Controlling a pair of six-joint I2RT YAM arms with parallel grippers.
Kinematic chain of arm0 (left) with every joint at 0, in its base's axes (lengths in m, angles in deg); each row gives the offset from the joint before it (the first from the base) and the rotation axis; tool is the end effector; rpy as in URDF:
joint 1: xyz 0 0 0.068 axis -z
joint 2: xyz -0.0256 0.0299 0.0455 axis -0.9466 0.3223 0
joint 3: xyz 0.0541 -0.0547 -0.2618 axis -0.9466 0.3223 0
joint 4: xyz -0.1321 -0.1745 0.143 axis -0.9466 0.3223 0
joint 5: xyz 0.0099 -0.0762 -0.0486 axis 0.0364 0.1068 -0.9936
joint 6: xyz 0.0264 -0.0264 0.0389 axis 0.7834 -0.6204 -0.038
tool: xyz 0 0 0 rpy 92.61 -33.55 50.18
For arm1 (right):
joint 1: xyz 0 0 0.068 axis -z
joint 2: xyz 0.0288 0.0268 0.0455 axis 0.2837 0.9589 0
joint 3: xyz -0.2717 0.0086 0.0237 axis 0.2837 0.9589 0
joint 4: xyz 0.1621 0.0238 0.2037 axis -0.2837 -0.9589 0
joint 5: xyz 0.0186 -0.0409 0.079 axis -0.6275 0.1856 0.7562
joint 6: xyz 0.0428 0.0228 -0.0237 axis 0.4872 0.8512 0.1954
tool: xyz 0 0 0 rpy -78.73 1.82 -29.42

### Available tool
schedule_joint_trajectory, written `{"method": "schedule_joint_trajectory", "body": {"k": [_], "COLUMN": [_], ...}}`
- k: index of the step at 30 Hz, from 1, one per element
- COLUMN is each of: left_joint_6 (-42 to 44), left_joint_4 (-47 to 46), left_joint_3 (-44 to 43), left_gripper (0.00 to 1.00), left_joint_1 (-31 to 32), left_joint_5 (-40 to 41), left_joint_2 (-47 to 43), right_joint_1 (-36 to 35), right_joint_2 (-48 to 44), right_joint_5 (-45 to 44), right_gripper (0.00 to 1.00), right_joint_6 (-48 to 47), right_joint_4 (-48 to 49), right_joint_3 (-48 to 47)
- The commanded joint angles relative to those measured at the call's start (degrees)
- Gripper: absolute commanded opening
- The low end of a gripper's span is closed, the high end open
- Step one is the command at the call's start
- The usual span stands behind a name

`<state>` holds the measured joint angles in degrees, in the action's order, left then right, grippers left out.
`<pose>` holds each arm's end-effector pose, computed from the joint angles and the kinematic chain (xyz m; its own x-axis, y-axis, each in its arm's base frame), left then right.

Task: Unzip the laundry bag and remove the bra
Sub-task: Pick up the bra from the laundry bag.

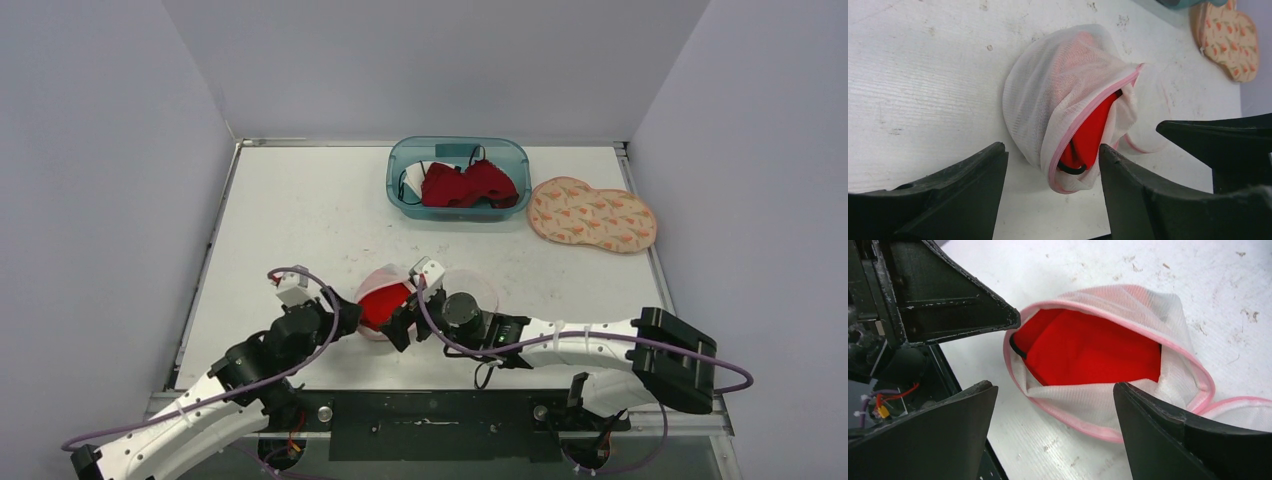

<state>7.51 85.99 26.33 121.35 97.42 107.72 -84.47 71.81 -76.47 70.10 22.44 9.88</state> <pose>0.0870 -0.0790 0.2174 -0.5637 -0.4628 -0.6842 -0.0379 0.8419 -0.5383 0.1100 0.2655 0.2185 -0.4404 -0.1132 -0.8906 -0.7951 0.5098 0.3284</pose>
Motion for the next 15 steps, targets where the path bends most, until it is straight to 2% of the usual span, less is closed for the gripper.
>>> {"method": "schedule_joint_trajectory", "body": {"k": [1,3,5,6,7,11,15], "left_joint_6": [-4.72,-9.40,-13.17,-14.01,-14.83,-16.18,-14.99], "left_joint_4": [2.07,4.10,5.60,5.73,6.15,8.36,9.14], "left_joint_3": [0.47,2.32,4.61,5.66,6.64,8.21,6.76], "left_gripper": [0.68,0.77,0.86,0.89,0.98,0.96,0.96], "left_joint_1": [-0.25,-0.29,-0.28,-0.23,-0.23,-0.24,-0.23], "left_joint_5": [4.78,7.15,7.67,7.51,7.42,7.46,7.19], "left_joint_2": [-6.02,-10.97,-16.33,-18.75,-21.22,-26.58,-23.88], "right_joint_1": [1.65,4.63,6.97,6.82,6.06,2.34,0.75], "right_joint_2": [0.62,0.63,1.00,1.10,1.10,1.31,2.83], "right_joint_5": [1.29,5.53,9.24,8.97,7.61,1.49,-1.62], "right_gripper": [0.92,0.93,0.93,0.92,0.91,0.89,0.89], "right_joint_6": [2.17,5.20,5.09,3.11,1.71,-1.99,-2.06], "right_joint_4": [12.78,13.80,10.20,7.63,5.77,1.70,0.28], "right_joint_3": [0.98,1.87,0.07,-0.86,-1.59,-3.30,-4.55]}}
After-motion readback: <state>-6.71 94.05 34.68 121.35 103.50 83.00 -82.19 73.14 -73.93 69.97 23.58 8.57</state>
